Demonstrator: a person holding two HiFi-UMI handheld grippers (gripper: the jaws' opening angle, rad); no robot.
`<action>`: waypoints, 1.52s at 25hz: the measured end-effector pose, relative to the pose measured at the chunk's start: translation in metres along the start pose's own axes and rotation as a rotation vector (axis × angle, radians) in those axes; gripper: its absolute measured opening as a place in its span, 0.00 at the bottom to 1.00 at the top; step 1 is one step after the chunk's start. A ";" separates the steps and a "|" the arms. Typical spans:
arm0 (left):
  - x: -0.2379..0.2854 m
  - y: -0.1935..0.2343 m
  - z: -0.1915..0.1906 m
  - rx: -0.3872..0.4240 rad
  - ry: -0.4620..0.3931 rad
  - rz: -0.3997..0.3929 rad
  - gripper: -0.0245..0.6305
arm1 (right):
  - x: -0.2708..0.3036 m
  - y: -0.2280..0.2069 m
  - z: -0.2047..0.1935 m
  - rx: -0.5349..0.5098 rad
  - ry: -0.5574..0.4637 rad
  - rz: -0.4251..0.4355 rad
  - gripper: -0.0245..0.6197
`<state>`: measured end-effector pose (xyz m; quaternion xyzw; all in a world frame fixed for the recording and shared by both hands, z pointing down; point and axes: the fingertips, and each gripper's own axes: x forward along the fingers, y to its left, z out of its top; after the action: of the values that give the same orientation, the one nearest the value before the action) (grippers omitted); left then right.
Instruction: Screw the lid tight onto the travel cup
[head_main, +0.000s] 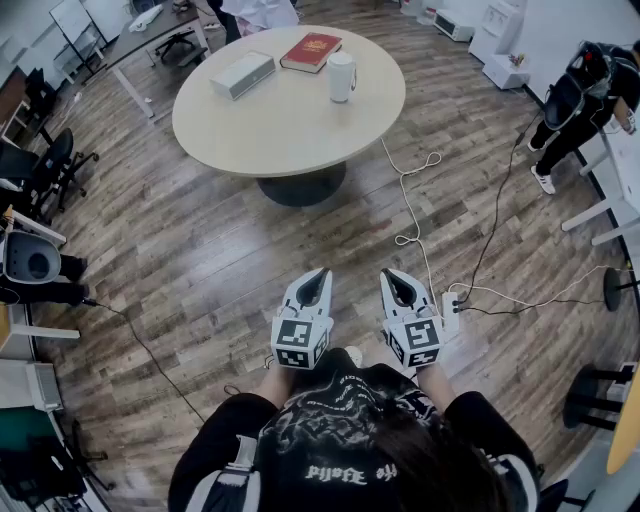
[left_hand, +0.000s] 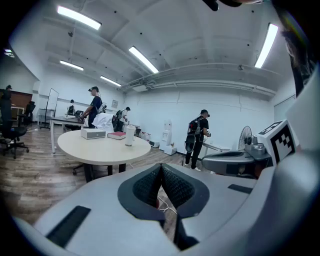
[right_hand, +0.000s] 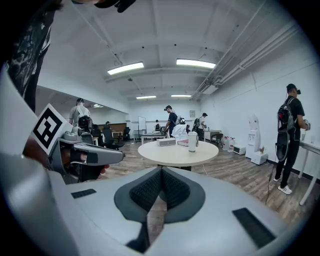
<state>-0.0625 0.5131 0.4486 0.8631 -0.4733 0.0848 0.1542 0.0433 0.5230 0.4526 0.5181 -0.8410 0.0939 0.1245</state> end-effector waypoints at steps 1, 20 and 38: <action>-0.002 -0.002 -0.001 0.007 -0.003 0.002 0.07 | -0.003 -0.002 -0.001 0.009 -0.004 -0.009 0.05; -0.021 -0.014 -0.011 -0.015 -0.044 -0.106 0.40 | -0.011 0.021 -0.006 0.126 -0.062 0.034 0.36; 0.011 0.055 0.011 0.044 -0.022 -0.216 0.53 | 0.046 0.011 0.013 0.148 -0.076 -0.072 0.69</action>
<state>-0.1029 0.4730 0.4520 0.9131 -0.3774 0.0687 0.1381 0.0125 0.4851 0.4544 0.5591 -0.8166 0.1315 0.0573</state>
